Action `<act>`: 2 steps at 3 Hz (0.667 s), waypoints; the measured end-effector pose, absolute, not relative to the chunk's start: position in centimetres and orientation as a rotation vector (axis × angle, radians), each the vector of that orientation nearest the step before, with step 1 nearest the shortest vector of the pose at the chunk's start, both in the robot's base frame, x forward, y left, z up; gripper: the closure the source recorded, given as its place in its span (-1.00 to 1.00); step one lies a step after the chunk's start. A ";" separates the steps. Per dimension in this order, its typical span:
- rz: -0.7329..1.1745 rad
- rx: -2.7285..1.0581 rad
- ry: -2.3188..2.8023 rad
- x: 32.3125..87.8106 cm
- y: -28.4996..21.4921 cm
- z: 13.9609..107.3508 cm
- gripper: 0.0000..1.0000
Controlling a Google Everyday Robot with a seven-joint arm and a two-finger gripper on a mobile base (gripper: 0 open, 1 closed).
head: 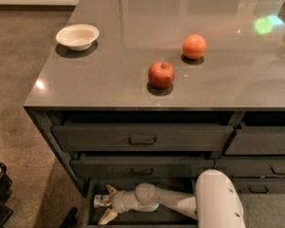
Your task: Pick 7up can from bottom drawer and place on counter
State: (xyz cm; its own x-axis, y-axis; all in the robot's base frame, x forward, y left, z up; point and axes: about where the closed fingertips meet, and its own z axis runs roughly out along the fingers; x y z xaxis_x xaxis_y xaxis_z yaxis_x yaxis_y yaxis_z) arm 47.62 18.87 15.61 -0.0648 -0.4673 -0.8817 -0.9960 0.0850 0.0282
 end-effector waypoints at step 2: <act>0.902 -1.466 1.639 47.9 18.9 15.4 -0.16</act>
Offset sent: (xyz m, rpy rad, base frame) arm 0.0037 0.0000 -0.0020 -0.0074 -0.0067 -0.0133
